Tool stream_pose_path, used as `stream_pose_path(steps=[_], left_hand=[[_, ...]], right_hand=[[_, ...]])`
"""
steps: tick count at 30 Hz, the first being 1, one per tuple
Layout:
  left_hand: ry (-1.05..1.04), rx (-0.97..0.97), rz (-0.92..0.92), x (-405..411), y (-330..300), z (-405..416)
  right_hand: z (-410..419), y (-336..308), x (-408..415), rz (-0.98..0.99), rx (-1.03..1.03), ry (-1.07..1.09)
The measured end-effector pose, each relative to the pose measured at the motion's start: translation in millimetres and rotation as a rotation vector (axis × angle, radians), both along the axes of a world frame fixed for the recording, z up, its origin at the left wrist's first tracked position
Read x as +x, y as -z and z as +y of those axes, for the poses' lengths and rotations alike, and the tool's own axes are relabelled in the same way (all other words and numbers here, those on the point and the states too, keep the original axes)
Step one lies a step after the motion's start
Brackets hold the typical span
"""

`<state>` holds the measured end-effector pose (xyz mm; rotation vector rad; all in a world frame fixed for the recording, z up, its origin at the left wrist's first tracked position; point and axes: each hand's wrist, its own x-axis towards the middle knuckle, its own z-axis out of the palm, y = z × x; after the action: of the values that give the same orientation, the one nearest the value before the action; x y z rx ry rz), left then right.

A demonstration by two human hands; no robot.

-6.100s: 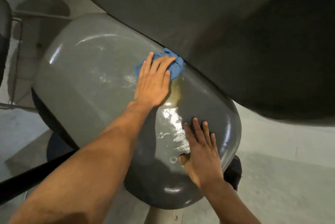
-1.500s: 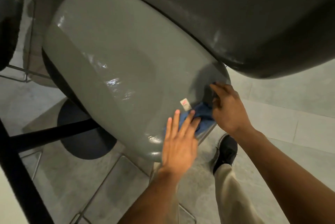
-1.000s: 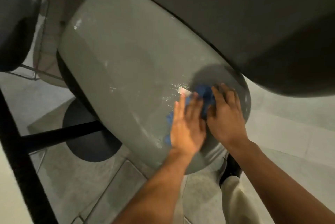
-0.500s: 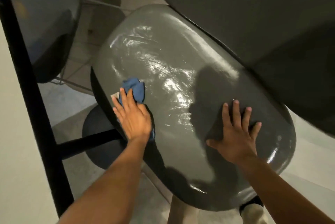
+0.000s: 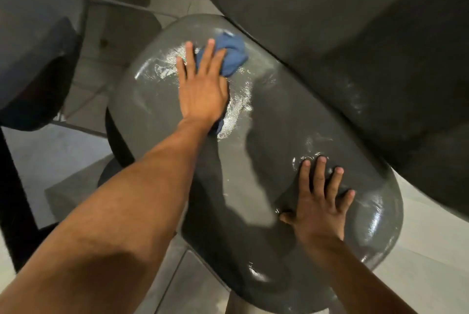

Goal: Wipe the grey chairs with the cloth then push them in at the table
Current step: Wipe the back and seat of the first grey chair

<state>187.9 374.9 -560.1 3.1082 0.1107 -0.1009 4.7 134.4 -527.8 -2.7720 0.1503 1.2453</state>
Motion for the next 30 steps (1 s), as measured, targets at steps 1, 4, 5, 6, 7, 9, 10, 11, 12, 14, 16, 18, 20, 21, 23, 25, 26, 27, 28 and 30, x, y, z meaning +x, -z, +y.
stream_pose_path(steps=[1, 4, 5, 6, 7, 9, 10, 11, 12, 14, 16, 18, 20, 21, 23, 25, 26, 27, 28, 30], left_hand=[[-0.201, -0.028, -0.026, 5, -3, 7], [-0.404, -0.110, -0.068, 7, -7, -22], [-0.288, -0.121, -0.050, 3, -4, -40], [-0.114, -0.129, -0.020, -5, -1, -58], [0.076, -0.127, 0.016, -13, 4, -71], [0.333, -0.097, 0.053, -20, 10, -71], [0.370, -0.083, 0.053, -14, 9, -57], [0.334, -0.058, 0.045, -6, 6, -40], [0.246, -0.032, 0.032, 1, 2, -21], [-0.048, -0.015, -0.007, 9, -7, 26], [-0.322, -0.044, -0.045, 3, -17, 67], [-0.504, -0.101, -0.073, -16, -18, 88], [-0.658, -0.167, -0.113, -43, -15, 87], [-0.732, -0.187, -0.140, -58, -12, 83], [-0.883, -0.223, -0.169, -91, -5, 66], [-1.047, -0.265, -0.182, -125, 3, 46], [-1.099, -0.277, -0.172, -140, 6, 35], [-1.121, -0.272, -0.153, -152, 7, 24], [-1.112, -0.262, -0.122, -161, 7, 12], [-1.032, -0.273, -0.055, -163, 3, -13]], right_hand=[[0, 0, 0, -0.001, 0.005, 0.004], [-3, 0, -2, -0.017, 0.019, -0.001], [-4, 0, -2, -0.019, 0.017, -0.002], [-4, 0, -2, -0.017, 0.012, -0.002], [-4, -1, -2, -0.015, 0.008, -0.003], [-4, -2, -2, -0.014, 0.001, -0.013], [-5, -2, -1, -0.012, 0.000, -0.017], [-5, -2, -1, -0.010, 0.001, -0.019], [-6, -1, 0, -0.006, 0.003, -0.021], [-5, 0, -1, 0.002, 0.004, -0.020], [-4, 1, -1, 0.002, 0.001, -0.021], [-4, 1, 0, 0.009, 0.006, -0.016], [-4, 0, 1, 0.021, 0.023, -0.003], [-4, 0, 1, 0.022, 0.032, 0.002], [-6, -1, 2, 0.017, 0.052, 0.010], [-9, -2, 1, 0.011, 0.074, 0.009], [-10, -2, 1, 0.010, 0.088, 0.013], [-11, -3, 1, 0.011, 0.105, 0.023], [-13, -4, 2, 0.013, 0.125, 0.034], [-21, -7, 3, 0.013, 0.172, 0.047]])
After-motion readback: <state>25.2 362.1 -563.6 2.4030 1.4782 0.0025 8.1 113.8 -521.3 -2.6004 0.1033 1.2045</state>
